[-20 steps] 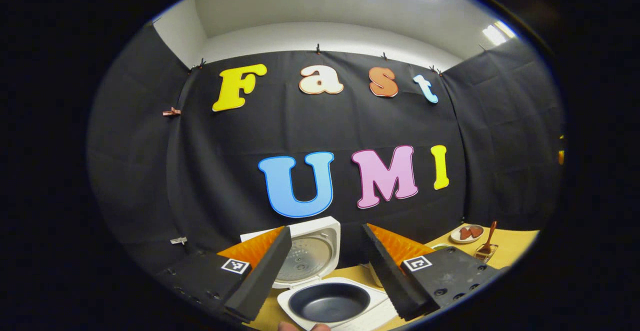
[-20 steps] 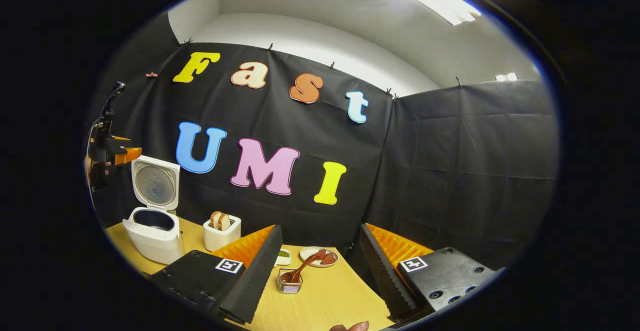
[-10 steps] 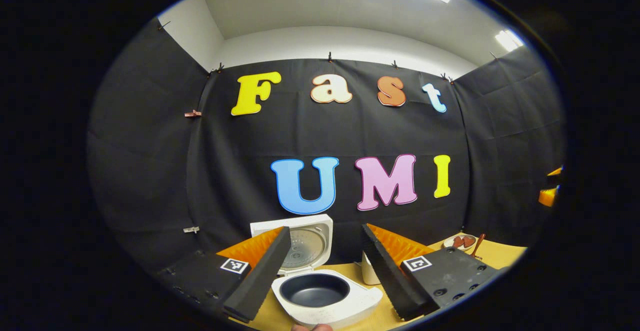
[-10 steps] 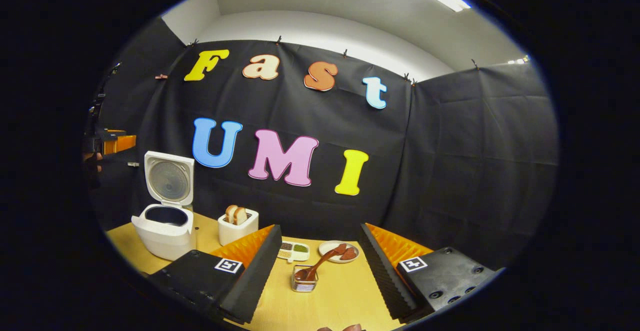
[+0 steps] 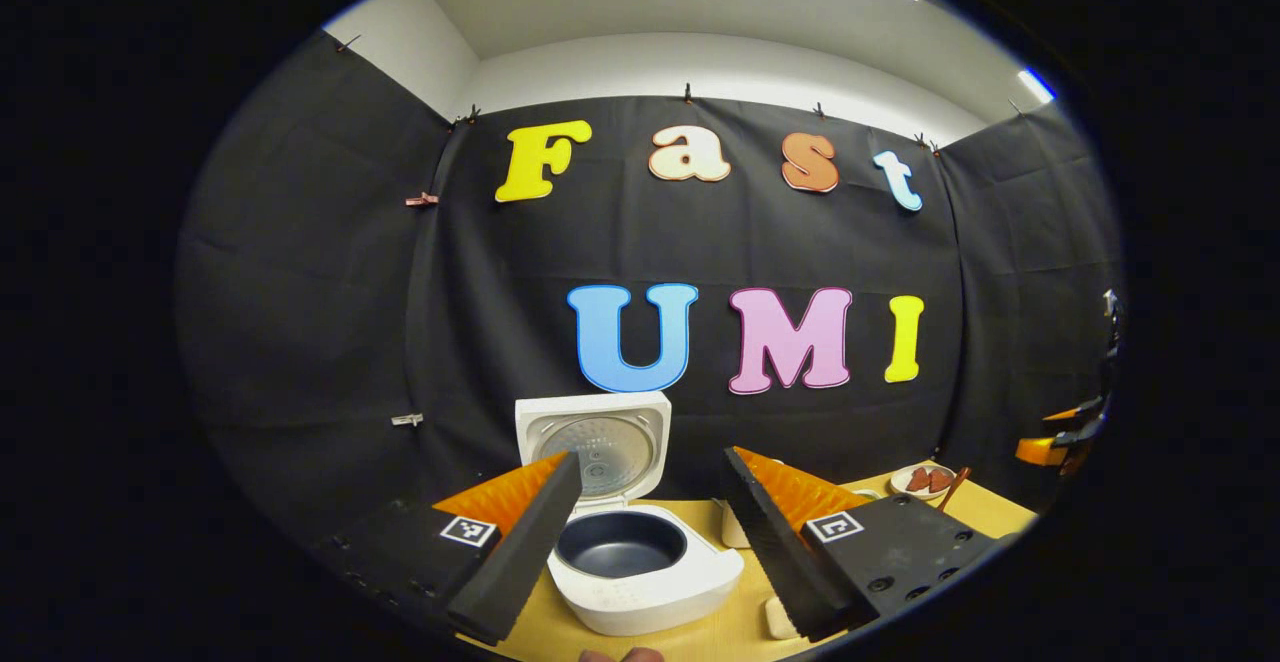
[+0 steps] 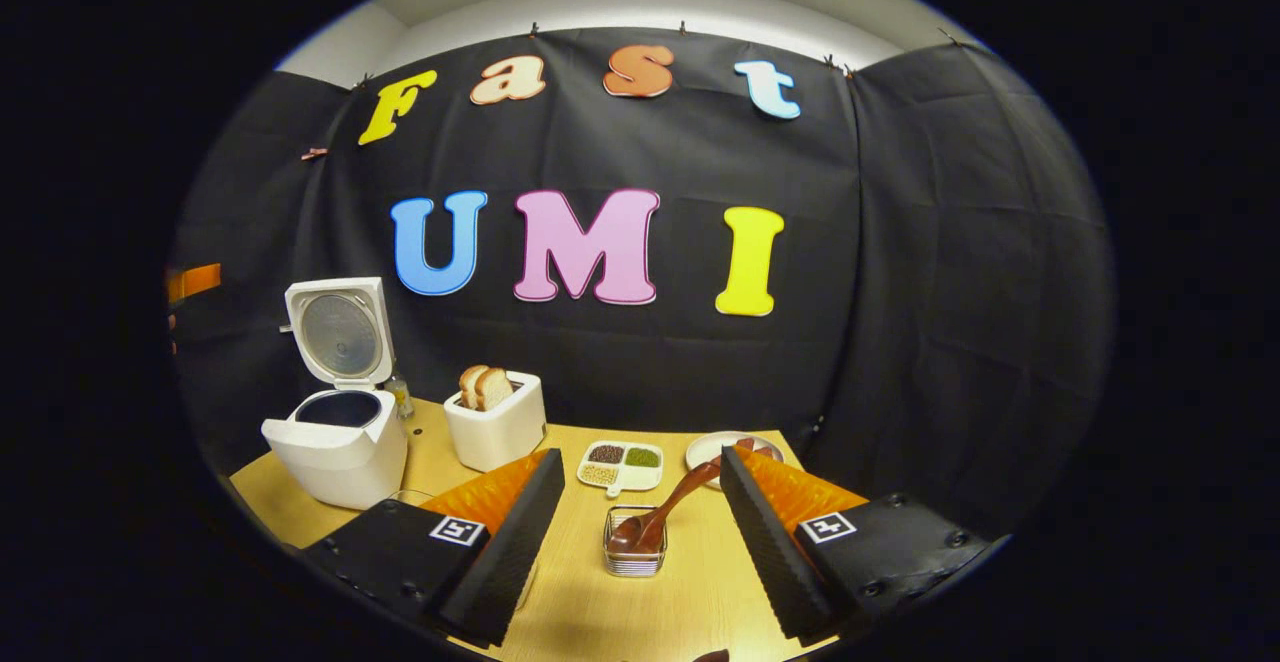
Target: Close the left gripper, press the button to open the rice cooker; take a wooden spoon from the chopstick holder with the right hand, scoop a spoonful of rice and pour it into the rice cooker, then put the wooden spoon back into the chopstick holder.
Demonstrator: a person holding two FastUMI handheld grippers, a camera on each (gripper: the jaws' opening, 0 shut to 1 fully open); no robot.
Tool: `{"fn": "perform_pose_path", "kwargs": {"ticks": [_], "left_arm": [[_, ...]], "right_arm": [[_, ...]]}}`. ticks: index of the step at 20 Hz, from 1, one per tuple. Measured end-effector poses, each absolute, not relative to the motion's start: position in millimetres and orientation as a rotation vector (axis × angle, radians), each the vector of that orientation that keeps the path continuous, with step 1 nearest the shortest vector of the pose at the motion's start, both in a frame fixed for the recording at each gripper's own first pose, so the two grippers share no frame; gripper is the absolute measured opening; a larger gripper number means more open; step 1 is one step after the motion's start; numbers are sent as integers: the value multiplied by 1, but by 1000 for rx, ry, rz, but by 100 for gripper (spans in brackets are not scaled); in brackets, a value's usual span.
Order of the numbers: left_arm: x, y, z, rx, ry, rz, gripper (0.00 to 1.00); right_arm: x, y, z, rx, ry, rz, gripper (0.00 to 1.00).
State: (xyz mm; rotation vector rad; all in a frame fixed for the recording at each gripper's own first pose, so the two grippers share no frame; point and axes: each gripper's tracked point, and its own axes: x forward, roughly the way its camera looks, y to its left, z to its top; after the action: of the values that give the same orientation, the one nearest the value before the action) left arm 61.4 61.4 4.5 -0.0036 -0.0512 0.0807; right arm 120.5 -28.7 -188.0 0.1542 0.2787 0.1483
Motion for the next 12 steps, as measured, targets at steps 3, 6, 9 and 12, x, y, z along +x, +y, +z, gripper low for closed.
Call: {"fn": "perform_pose_path", "kwargs": {"ticks": [3,6,9,12], "left_arm": [[63,52,1,24,-32,106,97],[67,39,-3,13,-13,117,97],[72,32,-11,10,16,134,97],[74,27,-14,16,31,137,97]], "right_arm": [[151,-33,-239,211,366,175,94],[176,-34,-290,246,451,190,84],[196,-35,-331,295,522,189,77],[216,-32,-357,334,563,190,77]]}}
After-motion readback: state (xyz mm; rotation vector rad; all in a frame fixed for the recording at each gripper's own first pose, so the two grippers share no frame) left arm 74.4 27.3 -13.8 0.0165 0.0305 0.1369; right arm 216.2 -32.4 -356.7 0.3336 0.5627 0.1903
